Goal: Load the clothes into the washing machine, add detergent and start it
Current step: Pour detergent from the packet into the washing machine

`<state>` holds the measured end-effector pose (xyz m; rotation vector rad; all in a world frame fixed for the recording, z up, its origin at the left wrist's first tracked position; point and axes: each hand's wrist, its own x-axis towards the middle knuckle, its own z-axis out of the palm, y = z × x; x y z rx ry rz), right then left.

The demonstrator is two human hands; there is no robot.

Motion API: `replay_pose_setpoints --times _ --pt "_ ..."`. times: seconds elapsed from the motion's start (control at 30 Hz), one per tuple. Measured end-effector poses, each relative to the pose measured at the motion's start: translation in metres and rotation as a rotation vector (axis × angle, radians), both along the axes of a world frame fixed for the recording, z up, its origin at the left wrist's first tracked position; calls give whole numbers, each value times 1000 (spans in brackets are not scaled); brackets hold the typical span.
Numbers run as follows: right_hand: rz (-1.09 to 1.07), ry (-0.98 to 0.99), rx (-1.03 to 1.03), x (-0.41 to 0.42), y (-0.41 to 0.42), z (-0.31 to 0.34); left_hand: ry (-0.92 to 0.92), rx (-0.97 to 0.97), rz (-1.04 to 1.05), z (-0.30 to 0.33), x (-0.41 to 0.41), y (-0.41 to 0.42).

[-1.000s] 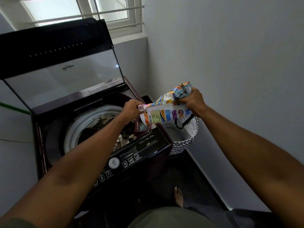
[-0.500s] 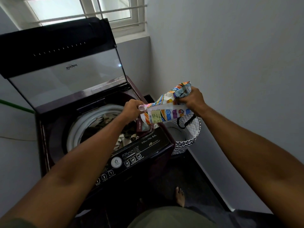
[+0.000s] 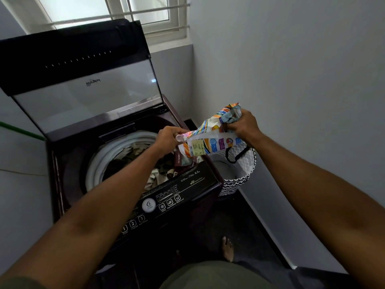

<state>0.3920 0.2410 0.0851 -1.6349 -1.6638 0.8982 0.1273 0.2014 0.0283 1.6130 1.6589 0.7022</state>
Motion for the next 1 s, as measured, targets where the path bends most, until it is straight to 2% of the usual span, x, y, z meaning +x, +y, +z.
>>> replay_pose_setpoints --times 0.2,0.53,0.67,0.77,0.87,1.0 --pt "25 -24 9 -4 0 7 22 -51 34 -1 -1 2" --pt "64 -43 25 -4 0 11 -25 -25 -10 1 -5 -3" --pt "59 -35 33 -5 0 12 26 -44 4 3 -4 -1" --pt "33 -17 27 -4 1 11 -25 -22 2 5 -4 0" --pt "32 -30 26 -3 2 10 21 -34 0 7 -3 -1" --pt "37 -24 15 -1 1 9 -39 -49 -17 7 -2 -3"
